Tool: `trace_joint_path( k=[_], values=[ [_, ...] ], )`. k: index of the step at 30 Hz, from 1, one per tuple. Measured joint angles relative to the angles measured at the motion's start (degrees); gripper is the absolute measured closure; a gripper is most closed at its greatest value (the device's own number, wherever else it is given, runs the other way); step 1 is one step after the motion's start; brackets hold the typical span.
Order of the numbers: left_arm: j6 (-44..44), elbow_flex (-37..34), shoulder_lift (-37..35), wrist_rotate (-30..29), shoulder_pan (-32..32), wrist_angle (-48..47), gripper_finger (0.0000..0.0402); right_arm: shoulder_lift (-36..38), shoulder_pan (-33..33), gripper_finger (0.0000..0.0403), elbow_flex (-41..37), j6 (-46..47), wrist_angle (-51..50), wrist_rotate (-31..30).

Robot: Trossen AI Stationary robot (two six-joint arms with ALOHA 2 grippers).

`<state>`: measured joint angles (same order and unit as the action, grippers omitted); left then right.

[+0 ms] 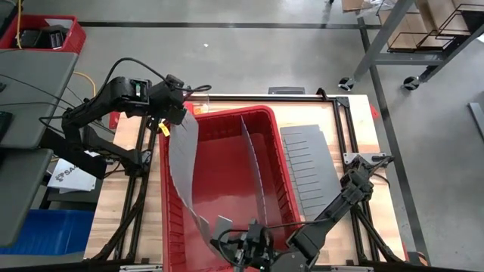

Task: Sort blocks
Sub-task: Assemble the bin divider into the red bin

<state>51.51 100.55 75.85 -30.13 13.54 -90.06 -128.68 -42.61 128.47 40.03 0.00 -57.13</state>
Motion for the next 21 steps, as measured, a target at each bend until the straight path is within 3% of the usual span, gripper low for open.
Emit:
trace_joint_path(
  k=[13, 21],
  values=[
    [-4.46, 0.04, -2.94, -1.29, -4.65, -0.04, 0.04, 0.09, 0.13, 0.0403, 0.04, 1.36, 0.72, 0.25],
    [-9.03, 0.07, -3.53, 3.85, -1.06, -0.08, 0.04, 0.09, 0.5, 0.0403, 0.08, 4.16, 0.32, 0.6]
  ],
)
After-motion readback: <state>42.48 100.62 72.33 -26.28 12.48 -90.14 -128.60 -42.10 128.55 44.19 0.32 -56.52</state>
